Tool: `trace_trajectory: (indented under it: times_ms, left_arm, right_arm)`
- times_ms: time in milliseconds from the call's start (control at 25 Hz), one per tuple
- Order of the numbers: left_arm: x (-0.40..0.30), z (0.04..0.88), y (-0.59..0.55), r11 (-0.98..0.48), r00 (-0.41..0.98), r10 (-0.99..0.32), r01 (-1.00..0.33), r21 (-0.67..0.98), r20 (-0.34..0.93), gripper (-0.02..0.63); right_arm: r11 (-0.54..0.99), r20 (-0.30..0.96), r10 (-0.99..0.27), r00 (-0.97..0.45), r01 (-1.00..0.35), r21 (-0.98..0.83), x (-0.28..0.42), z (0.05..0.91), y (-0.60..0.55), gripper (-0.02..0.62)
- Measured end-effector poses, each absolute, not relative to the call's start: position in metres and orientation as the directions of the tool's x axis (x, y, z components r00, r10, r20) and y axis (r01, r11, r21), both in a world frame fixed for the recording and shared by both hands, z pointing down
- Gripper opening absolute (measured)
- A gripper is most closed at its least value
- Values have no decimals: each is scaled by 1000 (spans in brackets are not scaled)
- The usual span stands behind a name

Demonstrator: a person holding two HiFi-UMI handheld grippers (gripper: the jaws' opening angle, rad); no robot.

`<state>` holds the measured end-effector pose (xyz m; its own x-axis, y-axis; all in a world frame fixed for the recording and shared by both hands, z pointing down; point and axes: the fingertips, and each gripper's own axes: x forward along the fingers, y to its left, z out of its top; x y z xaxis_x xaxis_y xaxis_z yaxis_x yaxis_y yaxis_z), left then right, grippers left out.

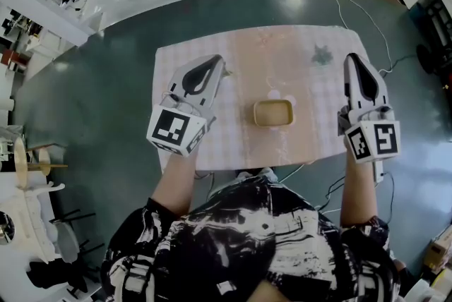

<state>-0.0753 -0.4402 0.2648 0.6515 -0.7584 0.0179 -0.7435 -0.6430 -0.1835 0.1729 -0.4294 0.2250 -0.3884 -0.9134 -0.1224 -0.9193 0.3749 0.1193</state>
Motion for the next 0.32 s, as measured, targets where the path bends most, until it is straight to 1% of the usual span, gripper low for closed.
trace_trajectory:
  times_ms: [320]
  left_arm:
    - [-76, 265, -440, -637, 645, -764, -750, -178, 16, 0]
  right_arm:
    - [382, -127, -909, -397, -916, 124, 172, 222, -430, 14]
